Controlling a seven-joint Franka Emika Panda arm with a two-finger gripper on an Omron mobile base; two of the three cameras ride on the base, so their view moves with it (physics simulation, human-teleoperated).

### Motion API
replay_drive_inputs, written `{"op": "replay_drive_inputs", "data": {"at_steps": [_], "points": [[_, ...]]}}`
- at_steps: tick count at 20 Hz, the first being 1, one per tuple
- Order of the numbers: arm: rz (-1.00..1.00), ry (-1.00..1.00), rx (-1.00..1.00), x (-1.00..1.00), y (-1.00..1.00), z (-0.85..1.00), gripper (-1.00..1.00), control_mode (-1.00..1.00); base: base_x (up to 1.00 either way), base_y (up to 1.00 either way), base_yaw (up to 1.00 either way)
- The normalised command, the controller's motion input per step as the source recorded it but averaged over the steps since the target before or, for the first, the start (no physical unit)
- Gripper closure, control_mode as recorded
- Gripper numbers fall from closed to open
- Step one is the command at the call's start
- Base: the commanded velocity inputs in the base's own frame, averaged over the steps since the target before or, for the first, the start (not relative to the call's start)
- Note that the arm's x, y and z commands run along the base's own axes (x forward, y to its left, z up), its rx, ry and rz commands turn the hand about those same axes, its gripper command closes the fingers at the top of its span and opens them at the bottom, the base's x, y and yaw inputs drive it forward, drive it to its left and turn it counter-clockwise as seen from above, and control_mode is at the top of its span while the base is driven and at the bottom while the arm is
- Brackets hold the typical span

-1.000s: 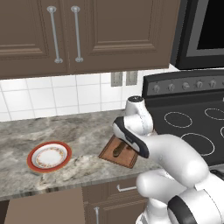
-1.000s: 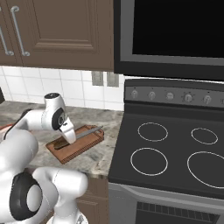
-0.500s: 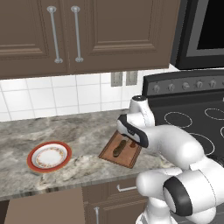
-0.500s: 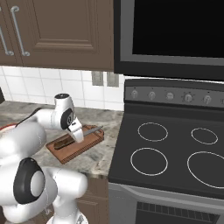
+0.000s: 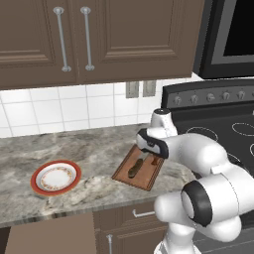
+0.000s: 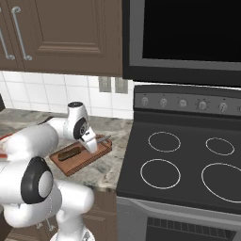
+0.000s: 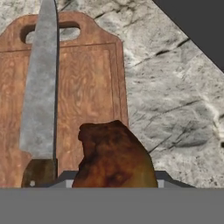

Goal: Pick up the knife from the drawer and place it on the cutting board. Then place the meat from the plate to the cutting board.

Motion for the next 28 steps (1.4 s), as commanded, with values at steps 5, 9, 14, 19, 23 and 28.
{"op": "replay_drive_inputs", "data": {"at_steps": [5, 9, 14, 19, 23, 28], "points": [[0.00, 0.00, 0.00, 0.16, -0.08, -0.18, 1.00, -1.00, 0.00, 0.00, 0.00], [0.00, 0.00, 0.00, 0.14, 0.00, -0.20, 1.00, -1.00, 0.00, 0.00, 0.00], [0.00, 0.00, 0.00, 0.15, 0.00, -0.17, 1.00, -1.00, 0.00, 0.00, 0.00], [0.00, 0.01, 0.00, 0.12, 0.00, -0.16, 1.00, -1.00, 0.00, 0.00, 0.00], [0.00, 0.00, 0.00, 0.12, 0.00, -0.14, 1.00, -1.00, 0.00, 0.00, 0.00], [0.00, 0.00, 0.00, 0.11, 0.01, -0.19, 1.00, -1.00, 0.00, 0.00, 0.00]]}}
